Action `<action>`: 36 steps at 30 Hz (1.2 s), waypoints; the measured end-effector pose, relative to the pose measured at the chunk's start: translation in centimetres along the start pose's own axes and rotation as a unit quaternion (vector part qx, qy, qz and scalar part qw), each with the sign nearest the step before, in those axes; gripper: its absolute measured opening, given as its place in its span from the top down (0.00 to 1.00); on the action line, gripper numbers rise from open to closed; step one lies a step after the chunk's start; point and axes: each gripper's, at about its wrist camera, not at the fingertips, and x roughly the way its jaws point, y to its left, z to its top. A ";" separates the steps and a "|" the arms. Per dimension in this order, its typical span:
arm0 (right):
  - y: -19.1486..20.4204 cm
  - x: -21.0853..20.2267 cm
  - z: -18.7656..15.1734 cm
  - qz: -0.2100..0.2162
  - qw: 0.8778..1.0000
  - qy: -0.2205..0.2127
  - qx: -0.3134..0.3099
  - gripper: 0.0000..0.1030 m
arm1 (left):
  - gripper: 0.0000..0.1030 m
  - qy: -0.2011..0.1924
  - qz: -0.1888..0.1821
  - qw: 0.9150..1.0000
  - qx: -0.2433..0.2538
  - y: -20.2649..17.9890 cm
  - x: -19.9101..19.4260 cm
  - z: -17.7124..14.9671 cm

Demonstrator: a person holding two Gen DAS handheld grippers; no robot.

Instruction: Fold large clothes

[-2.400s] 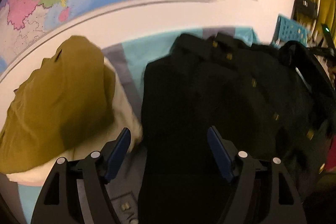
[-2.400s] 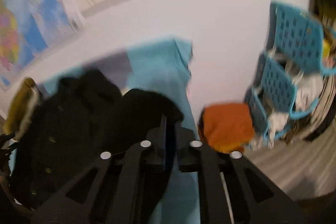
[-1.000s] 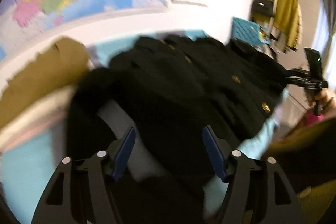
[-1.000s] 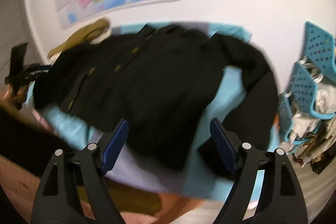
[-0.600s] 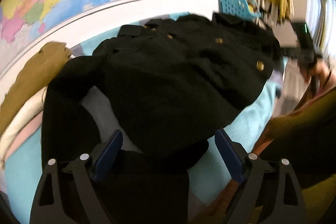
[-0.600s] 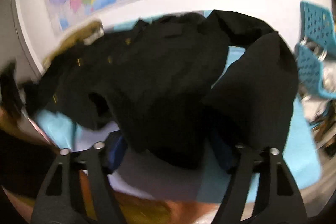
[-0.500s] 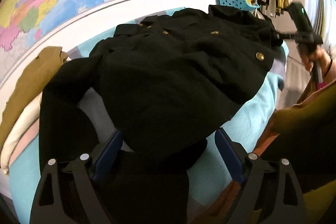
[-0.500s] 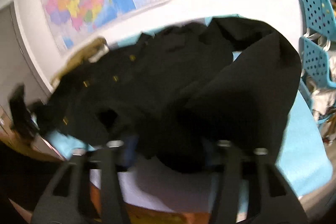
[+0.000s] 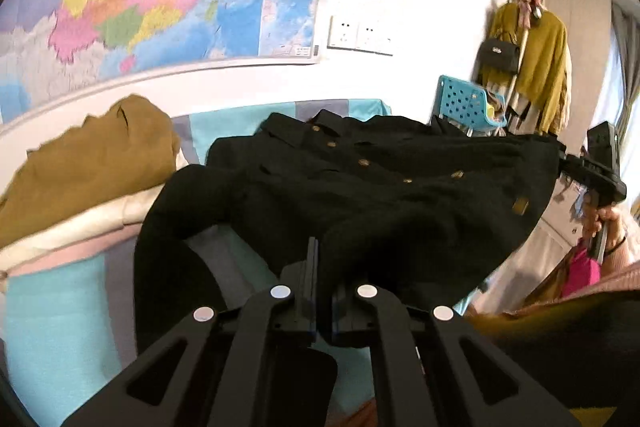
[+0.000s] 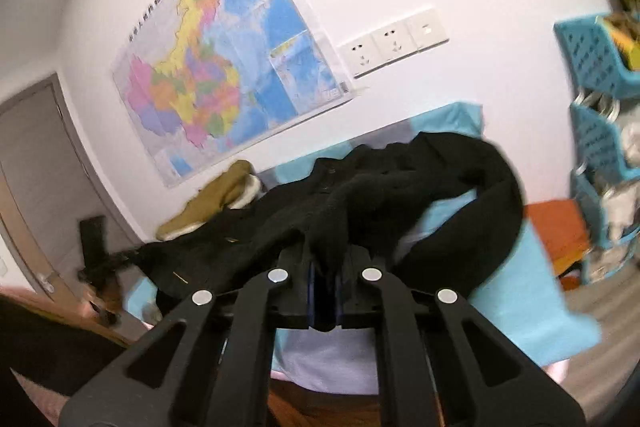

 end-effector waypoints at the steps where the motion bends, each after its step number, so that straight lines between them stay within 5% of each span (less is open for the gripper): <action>1: -0.1 0.5 -0.3 -0.015 1.000 0.017 -0.007 0.92 | 0.97 0.012 0.002 1.000 0.011 -0.3 0.3 -0.4; 4: -0.9 3.5 -2.6 -0.060 0.991 0.116 -0.034 0.74 | 0.93 0.080 0.025 0.996 0.038 -0.3 3.5 -2.2; 6: -1.5 4.5 -3.6 -0.083 0.982 0.165 -0.049 0.66 | 0.81 0.102 0.012 0.994 0.046 0.3 4.6 -3.4; 7: -1.6 4.6 -3.8 -0.089 0.977 0.185 -0.058 0.60 | 0.64 0.097 0.006 0.994 0.044 0.7 4.4 -3.5; 8: -1.3 4.7 -3.7 -0.095 0.974 0.194 -0.068 0.54 | 0.60 0.083 0.002 0.995 0.046 0.9 3.7 -3.5; 10: -0.2 3.3 -2.6 -0.101 0.971 0.192 -0.104 0.47 | 0.59 0.039 -0.007 0.997 0.065 1.1 1.4 -2.9; 13: 2.1 1.3 0.1 -0.054 0.973 0.160 -0.154 0.38 | 0.37 -0.037 -0.041 0.996 0.071 1.9 -2.3 -1.3; 16: 3.7 0.4 2.4 0.006 0.976 0.117 -0.182 0.35 | 0.36 -0.076 -0.062 0.993 0.064 2.5 -3.1 0.2; 18: 4.0 1.6 4.1 0.013 0.979 0.107 -0.176 0.29 | 0.27 -0.070 -0.030 0.995 0.070 1.9 -1.5 1.5; 23: 5.0 12.7 6.0 0.011 0.980 0.134 -0.149 0.30 | 0.29 0.004 0.028 0.997 0.071 1.5 6.8 4.9; 27: 4.8 24.7 6.4 -0.030 0.972 0.189 -0.134 0.38 | 0.34 0.063 0.068 0.994 0.063 2.3 14.6 7.5; 29: 3.9 30.6 6.7 -0.015 0.970 0.219 -0.107 0.39 | 0.38 0.092 0.095 0.990 0.047 3.3 18.4 8.7; 33: 3.0 38.6 6.6 -0.039 0.961 0.255 -0.104 0.39 | 0.41 0.120 0.106 0.986 0.040 4.7 22.8 9.6; 36: 2.9 42.1 6.3 -0.052 0.957 0.264 -0.104 0.40 | 0.55 0.143 0.109 0.984 0.020 5.8 24.8 9.7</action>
